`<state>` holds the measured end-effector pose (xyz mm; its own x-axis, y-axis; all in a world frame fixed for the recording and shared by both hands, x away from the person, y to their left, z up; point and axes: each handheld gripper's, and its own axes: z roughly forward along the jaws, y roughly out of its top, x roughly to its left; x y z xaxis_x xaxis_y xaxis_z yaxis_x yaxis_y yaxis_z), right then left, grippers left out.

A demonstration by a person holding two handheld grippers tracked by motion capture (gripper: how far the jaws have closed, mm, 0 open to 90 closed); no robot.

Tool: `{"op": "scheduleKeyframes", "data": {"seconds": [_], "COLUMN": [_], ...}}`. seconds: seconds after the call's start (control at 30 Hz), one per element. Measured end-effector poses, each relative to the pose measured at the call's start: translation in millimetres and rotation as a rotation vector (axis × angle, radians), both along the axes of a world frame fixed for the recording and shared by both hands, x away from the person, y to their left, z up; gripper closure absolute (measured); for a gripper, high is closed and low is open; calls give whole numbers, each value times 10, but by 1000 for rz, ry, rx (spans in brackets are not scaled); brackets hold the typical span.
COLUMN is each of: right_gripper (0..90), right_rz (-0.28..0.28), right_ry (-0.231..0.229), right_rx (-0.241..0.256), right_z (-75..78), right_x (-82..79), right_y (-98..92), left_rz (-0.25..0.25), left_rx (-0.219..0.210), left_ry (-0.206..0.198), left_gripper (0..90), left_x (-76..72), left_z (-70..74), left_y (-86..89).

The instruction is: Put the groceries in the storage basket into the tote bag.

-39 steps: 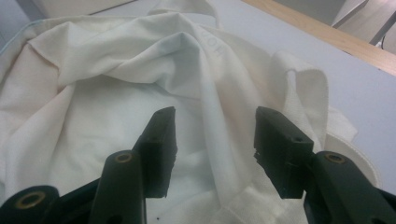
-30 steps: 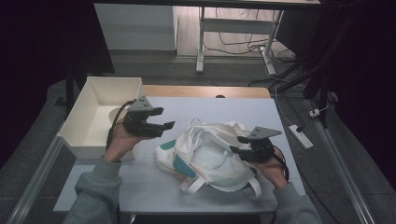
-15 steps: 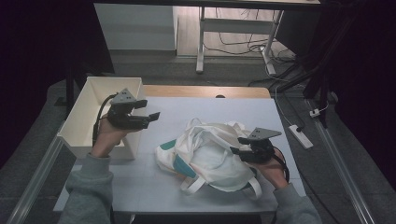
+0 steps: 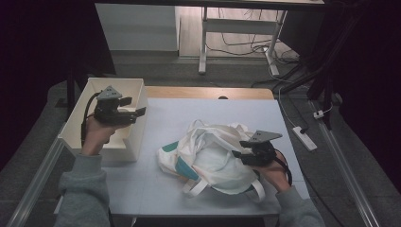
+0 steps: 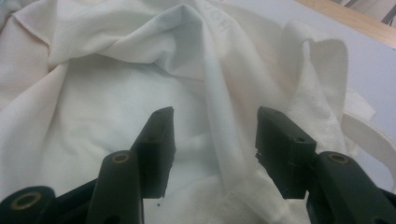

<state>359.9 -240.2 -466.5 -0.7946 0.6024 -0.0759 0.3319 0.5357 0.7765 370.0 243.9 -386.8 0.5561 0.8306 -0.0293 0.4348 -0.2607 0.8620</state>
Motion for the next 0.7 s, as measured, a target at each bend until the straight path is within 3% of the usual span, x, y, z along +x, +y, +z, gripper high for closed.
{"op": "scheduleKeyframes", "data": {"seconds": [0.27,0.43,0.57,0.7], "right_gripper": [466,465,464,464], "right_rz": [1,-1,0,2], "right_ry": [9,6,11,13], "right_rx": [-13,-16,-20,-24], "right_z": [-33,-41,-52,-63], "right_x": [7,10,8,6], "right_y": [5,2,8,16], "left_rz": [64,108,129,153], "left_rx": [-15,0,18,2], "left_ry": [8,16,37,56], "left_gripper": [288,279,265,249], "left_x": [31,60,81,89], "left_z": [-26,-61,-98,-140], "left_y": [198,294,368,473]}}
